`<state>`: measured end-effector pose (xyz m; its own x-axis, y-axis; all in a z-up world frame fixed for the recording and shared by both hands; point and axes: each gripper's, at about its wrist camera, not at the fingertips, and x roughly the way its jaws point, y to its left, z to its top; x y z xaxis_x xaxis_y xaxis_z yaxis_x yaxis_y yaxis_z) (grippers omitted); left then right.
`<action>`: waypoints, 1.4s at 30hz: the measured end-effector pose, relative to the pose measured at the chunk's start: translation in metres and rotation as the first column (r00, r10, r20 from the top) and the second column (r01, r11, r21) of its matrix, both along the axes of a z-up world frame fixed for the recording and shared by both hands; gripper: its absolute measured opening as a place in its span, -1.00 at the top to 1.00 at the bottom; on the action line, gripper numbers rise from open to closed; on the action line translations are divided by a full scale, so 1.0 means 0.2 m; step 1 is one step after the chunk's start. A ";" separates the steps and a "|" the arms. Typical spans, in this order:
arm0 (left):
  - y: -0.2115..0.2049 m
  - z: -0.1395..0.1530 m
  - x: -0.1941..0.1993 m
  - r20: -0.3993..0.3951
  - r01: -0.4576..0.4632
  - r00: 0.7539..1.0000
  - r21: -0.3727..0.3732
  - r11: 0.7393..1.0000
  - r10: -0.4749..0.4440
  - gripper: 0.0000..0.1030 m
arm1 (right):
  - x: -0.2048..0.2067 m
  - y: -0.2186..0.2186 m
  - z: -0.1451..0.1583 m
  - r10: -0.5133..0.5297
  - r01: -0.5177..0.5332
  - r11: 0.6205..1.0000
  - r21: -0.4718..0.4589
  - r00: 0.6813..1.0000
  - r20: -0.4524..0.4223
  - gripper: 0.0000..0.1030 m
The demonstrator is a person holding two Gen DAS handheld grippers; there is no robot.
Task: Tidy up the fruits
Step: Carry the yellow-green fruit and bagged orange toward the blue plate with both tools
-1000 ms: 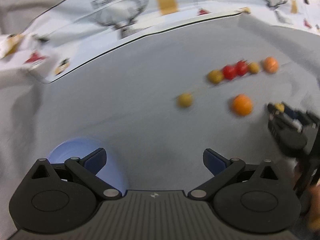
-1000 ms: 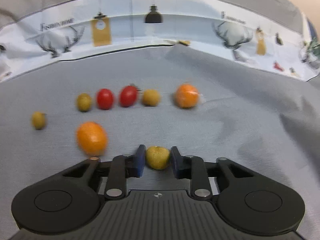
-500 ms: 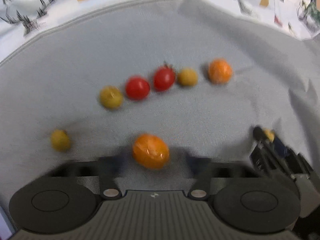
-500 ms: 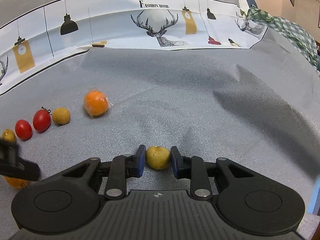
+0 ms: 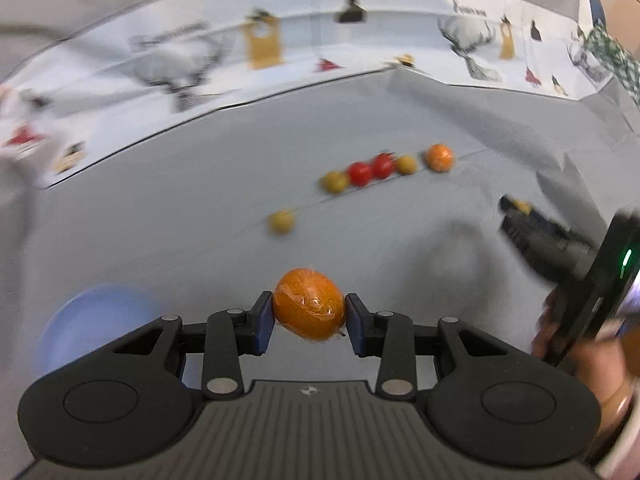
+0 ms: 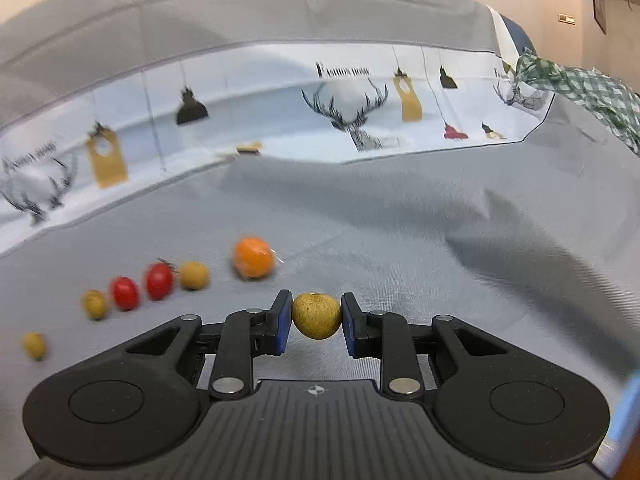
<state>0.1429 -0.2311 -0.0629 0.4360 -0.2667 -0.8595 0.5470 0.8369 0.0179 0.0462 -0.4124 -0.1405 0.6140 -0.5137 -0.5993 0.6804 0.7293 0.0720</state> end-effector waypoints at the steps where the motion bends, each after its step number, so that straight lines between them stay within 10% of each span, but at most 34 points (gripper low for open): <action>1: 0.10 0.05 -0.05 0.011 -0.018 1.000 0.009 1.000 0.018 0.20 | -0.04 0.05 0.07 0.027 -0.027 1.000 0.006 0.999 0.021 0.46; 6: 0.55 0.23 -0.32 0.057 -0.124 0.991 0.052 0.991 0.121 0.20 | -0.27 0.39 0.43 0.233 -0.247 0.964 0.102 0.964 0.130 0.46; 12: 0.95 0.33 -0.56 0.058 -0.225 0.973 0.004 0.974 0.225 0.20 | -0.46 0.81 0.66 0.488 -0.511 0.825 0.240 0.859 0.154 0.46; 20: 1.25 0.41 -0.81 0.112 -0.281 0.949 -0.113 0.953 0.293 0.20 | -0.60 1.23 0.80 0.648 -0.649 0.744 0.156 0.759 0.068 0.46; 42: 1.47 0.46 -0.91 0.120 -0.297 0.935 -0.242 0.924 0.332 0.20 | -0.65 1.43 0.92 0.666 -0.665 0.746 0.026 0.746 -0.017 0.46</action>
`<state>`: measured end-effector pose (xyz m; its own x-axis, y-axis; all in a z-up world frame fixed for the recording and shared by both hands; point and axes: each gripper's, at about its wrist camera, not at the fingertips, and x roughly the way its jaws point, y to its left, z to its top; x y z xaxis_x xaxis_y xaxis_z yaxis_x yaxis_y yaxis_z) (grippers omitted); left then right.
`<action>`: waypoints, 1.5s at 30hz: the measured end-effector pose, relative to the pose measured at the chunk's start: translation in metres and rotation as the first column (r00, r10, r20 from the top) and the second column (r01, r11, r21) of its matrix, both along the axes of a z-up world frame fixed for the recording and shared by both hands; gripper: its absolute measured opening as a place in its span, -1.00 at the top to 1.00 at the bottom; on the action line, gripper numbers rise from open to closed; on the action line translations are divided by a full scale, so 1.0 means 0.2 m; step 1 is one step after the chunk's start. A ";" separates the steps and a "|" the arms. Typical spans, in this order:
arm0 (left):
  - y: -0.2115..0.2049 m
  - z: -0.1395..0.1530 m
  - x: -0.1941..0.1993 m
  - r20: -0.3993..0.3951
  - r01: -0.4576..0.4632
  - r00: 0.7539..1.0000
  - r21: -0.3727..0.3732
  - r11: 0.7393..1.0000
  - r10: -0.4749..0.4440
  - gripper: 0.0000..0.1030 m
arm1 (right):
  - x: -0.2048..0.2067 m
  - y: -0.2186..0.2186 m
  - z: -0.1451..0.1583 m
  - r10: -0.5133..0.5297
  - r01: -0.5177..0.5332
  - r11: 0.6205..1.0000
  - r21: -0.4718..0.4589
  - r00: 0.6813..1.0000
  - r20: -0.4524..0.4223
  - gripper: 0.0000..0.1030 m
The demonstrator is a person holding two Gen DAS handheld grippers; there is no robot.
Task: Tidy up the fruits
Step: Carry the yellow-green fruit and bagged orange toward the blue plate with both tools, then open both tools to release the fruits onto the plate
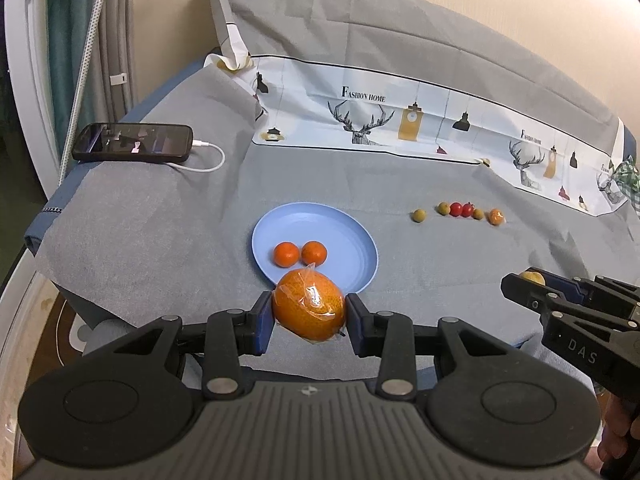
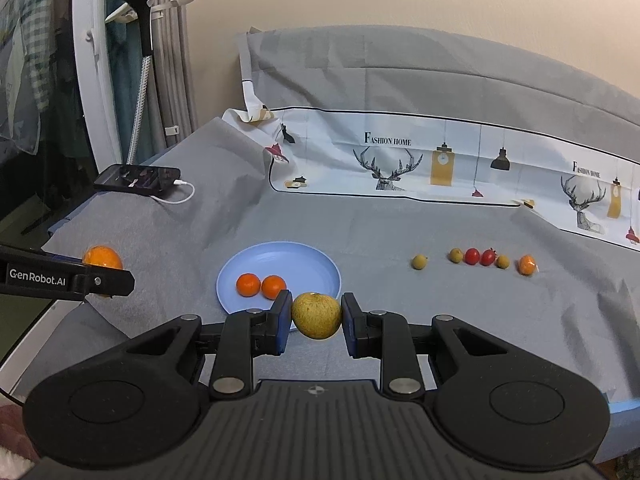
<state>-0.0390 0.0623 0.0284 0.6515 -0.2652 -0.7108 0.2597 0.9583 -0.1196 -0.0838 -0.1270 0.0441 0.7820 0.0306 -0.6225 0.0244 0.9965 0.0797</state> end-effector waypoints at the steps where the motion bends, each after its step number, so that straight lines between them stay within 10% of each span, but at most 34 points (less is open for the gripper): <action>1: 0.00 0.00 0.01 -0.002 -0.001 1.000 -0.001 1.000 0.001 0.20 | 0.00 0.00 0.00 0.000 0.000 1.000 0.001 1.000 -0.004 0.46; 26: -0.04 -0.07 0.27 -0.017 0.000 1.000 0.037 0.999 0.000 0.20 | 0.22 -0.01 -0.12 0.005 -0.004 1.000 0.009 0.997 -0.079 0.46; 45: -0.24 -0.36 0.87 -0.137 0.061 0.989 0.097 0.993 -0.048 0.20 | 0.79 -0.01 -0.45 0.045 -0.038 0.998 0.047 0.985 -0.165 0.46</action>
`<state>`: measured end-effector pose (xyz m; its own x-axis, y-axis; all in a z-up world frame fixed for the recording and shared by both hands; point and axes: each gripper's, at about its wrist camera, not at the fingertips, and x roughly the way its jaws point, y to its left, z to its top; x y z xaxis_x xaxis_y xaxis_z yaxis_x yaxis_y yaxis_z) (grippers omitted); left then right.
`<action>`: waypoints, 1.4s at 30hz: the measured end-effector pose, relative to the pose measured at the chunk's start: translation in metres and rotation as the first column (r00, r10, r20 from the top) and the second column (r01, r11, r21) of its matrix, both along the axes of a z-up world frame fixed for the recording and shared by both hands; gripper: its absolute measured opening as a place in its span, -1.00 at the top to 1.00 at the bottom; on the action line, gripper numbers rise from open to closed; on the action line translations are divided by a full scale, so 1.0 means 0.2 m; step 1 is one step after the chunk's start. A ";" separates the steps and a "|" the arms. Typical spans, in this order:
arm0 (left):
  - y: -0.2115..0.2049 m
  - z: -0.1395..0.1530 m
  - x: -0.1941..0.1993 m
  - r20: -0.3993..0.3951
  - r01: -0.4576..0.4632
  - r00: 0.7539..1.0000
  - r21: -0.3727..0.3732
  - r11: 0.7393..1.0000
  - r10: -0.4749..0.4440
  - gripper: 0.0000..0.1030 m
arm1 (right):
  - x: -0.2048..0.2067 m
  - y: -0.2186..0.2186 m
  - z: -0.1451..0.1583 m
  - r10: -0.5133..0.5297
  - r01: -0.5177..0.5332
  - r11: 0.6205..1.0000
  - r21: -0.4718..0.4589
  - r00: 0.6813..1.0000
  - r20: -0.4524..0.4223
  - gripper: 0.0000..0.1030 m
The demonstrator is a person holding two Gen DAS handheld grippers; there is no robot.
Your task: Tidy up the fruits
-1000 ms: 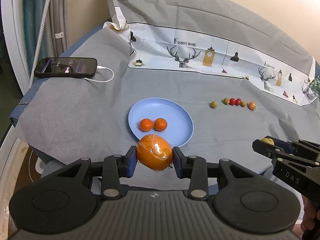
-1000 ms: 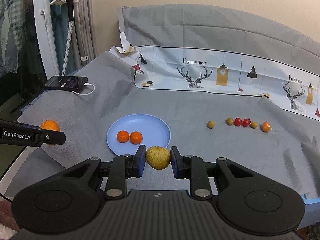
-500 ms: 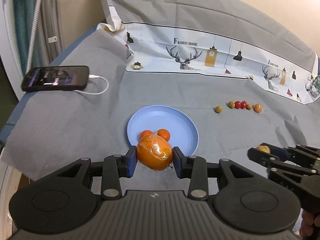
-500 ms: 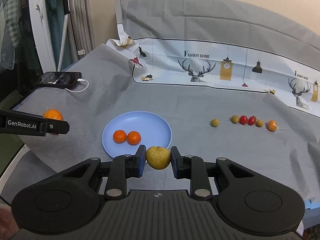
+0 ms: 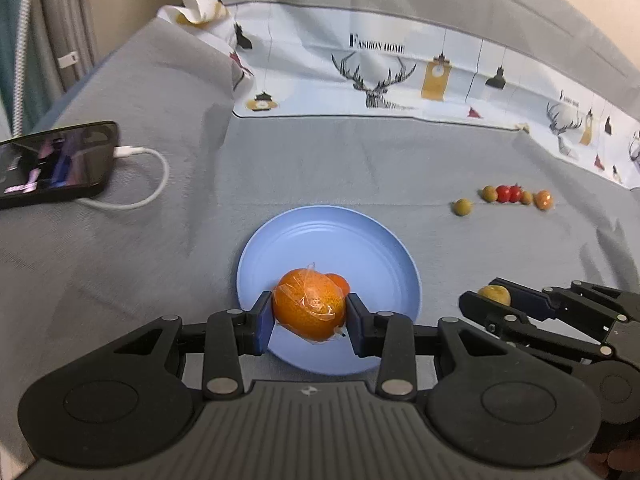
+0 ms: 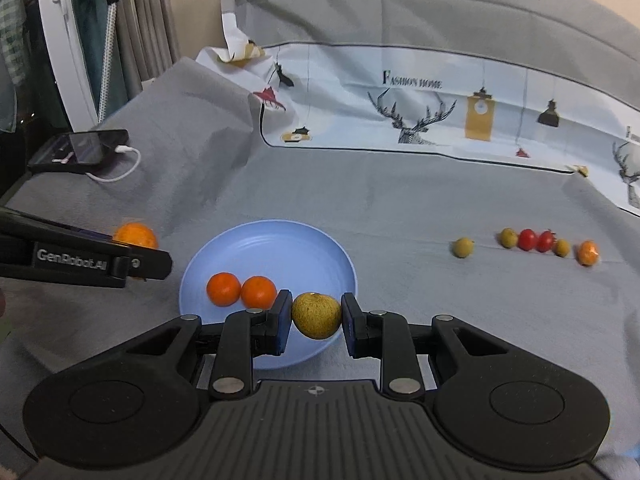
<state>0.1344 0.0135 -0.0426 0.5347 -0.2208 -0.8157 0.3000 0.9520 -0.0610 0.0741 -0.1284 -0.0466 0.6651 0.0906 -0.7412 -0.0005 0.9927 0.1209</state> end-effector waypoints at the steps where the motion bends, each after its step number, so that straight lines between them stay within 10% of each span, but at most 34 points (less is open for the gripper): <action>1: -0.01 -0.02 0.03 -0.007 0.002 1.000 0.005 1.000 -0.002 0.20 | 0.03 0.00 -0.03 0.007 -0.007 1.000 -0.003 1.000 -0.005 0.46; 14: -0.13 -0.32 0.31 -0.083 0.051 0.996 0.091 0.995 -0.044 0.19 | 0.29 0.06 -0.32 0.083 -0.085 0.996 -0.014 0.992 -0.094 0.46; 17: -0.13 -0.30 0.31 -0.051 0.059 0.997 0.086 0.995 -0.055 -0.43 | 0.33 0.07 -0.32 0.110 -0.110 0.994 -0.001 0.990 -0.093 0.43; 18: -0.12 -0.28 0.30 -0.033 0.064 0.998 0.081 0.995 -0.062 -0.84 | 0.33 0.07 -0.32 0.108 -0.109 0.994 -0.004 0.990 -0.094 0.22; 20: -0.12 -0.23 0.25 0.024 0.071 0.997 0.079 0.994 -0.073 -0.99 | 0.31 0.05 -0.29 0.077 -0.078 0.997 -0.003 0.993 -0.088 -0.20; 27: -0.04 -0.12 -0.05 0.041 -0.004 0.999 0.111 0.994 -0.001 -0.99 | 0.01 0.02 -0.14 0.026 -0.025 1.000 0.013 0.992 -0.126 -0.81; 42: 0.15 0.12 -0.63 0.082 -0.148 0.986 0.031 0.988 0.145 -0.99 | -0.55 0.07 0.27 0.012 -0.008 0.998 -0.060 0.997 0.073 -0.97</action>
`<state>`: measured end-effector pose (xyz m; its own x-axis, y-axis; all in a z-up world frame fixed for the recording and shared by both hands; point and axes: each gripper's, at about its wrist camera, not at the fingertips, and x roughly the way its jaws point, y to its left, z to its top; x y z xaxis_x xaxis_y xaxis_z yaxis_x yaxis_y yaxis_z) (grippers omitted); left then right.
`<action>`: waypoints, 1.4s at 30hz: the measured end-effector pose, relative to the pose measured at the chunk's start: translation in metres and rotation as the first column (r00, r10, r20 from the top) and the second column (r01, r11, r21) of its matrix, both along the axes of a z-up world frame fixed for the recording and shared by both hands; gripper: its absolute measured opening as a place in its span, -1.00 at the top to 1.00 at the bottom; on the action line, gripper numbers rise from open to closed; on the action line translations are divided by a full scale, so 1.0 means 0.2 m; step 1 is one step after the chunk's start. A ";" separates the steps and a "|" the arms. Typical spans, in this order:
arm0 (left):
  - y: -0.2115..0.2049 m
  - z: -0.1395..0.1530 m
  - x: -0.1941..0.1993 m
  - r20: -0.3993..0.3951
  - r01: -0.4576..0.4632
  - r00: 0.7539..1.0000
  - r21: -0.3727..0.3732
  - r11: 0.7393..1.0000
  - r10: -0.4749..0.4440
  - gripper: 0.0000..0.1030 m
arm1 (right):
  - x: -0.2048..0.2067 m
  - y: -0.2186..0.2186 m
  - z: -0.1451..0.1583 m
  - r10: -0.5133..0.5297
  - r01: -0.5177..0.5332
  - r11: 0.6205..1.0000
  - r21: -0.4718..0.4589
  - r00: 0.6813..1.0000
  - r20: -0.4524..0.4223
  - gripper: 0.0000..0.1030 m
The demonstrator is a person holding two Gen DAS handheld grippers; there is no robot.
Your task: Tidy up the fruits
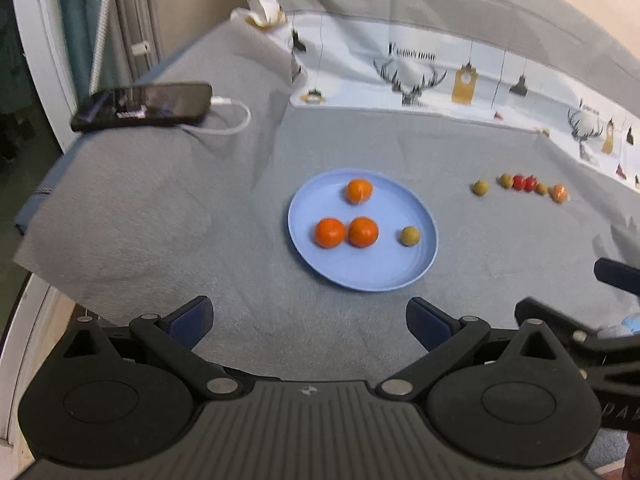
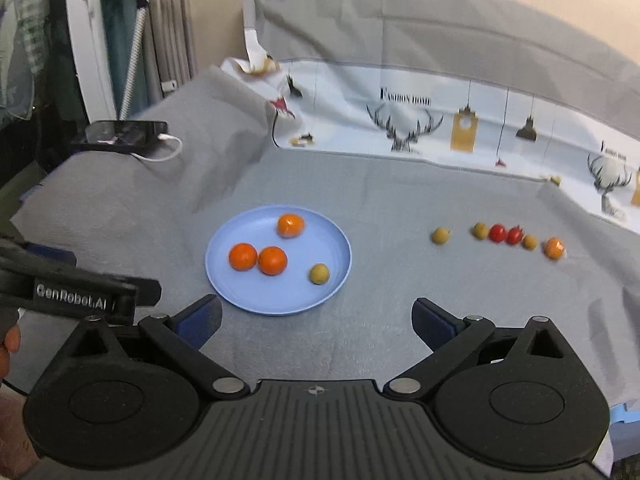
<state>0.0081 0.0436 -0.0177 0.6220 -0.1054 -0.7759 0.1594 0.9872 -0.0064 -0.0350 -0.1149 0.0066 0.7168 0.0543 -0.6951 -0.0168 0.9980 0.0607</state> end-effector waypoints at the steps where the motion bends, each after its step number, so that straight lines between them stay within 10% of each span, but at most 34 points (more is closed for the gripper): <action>1: 0.00 0.02 -0.02 0.011 0.001 1.000 -0.002 1.000 -0.001 -0.99 | -0.03 0.00 0.02 0.004 -0.004 1.000 -0.003 1.000 0.013 -0.99; 42: -0.02 0.16 -0.24 0.128 0.051 0.990 0.002 0.999 -0.051 -0.99 | -0.24 0.00 0.15 0.003 -0.001 1.000 -0.016 0.993 0.118 -0.99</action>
